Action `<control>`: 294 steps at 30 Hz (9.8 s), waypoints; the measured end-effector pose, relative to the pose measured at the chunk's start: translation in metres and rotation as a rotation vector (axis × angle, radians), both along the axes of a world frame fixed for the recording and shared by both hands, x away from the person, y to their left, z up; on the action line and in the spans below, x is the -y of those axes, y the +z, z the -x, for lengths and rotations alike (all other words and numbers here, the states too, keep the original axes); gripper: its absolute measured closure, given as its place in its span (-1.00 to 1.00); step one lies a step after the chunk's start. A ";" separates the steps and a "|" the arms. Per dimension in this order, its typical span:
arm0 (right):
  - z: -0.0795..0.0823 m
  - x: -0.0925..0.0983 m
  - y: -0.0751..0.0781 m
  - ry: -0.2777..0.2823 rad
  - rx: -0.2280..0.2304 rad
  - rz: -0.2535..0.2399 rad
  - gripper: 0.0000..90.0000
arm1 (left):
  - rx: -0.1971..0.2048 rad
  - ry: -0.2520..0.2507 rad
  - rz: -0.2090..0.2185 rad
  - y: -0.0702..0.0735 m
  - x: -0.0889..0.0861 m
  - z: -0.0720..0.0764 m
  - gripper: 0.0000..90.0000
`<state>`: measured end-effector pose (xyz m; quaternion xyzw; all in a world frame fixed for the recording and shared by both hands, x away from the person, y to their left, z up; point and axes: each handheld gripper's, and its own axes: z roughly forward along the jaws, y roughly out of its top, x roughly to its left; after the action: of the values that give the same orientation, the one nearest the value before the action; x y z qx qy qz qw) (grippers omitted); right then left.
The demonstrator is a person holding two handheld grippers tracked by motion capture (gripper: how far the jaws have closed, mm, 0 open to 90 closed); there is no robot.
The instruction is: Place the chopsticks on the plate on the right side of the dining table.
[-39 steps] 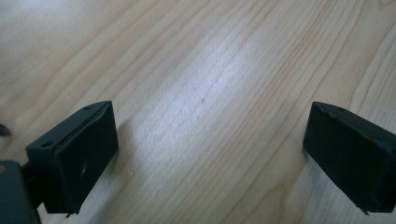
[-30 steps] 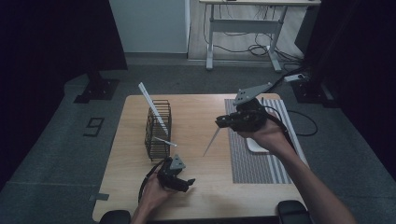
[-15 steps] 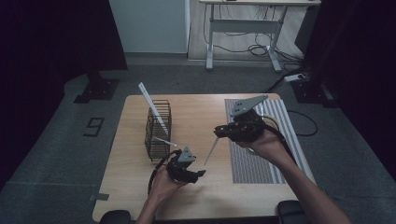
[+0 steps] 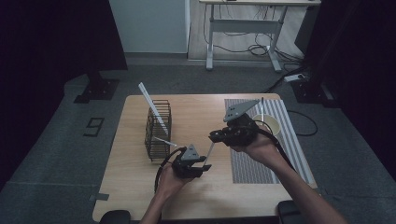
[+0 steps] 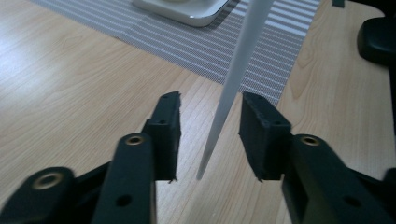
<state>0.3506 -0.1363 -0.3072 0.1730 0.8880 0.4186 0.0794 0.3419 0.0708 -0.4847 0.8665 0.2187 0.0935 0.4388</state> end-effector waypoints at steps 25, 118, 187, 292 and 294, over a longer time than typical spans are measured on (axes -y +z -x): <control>-0.003 -0.016 -0.016 -0.142 0.193 0.143 -0.21 | 0.011 -0.071 -0.030 0.005 0.001 0.005 0.92; -0.011 0.046 -0.117 -0.038 0.026 0.196 0.26 | -0.006 -0.228 -0.080 0.038 -0.020 0.000 0.91; -0.012 0.100 -0.101 -0.052 -0.020 0.270 0.86 | 0.067 0.048 0.085 0.045 -0.037 0.019 -0.67; -0.111 0.212 -0.210 -0.357 -0.124 0.411 0.74 | -0.102 0.149 -0.183 -0.064 -0.037 0.018 -1.00; -0.112 0.214 -0.210 -0.363 -0.121 0.399 0.72 | -0.099 0.147 -0.188 -0.064 -0.036 0.019 -1.00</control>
<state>0.4629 -0.3499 -0.5176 0.3351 0.9105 0.2032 0.1323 0.3233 0.1072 -0.5487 0.8890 0.2935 0.1025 0.3362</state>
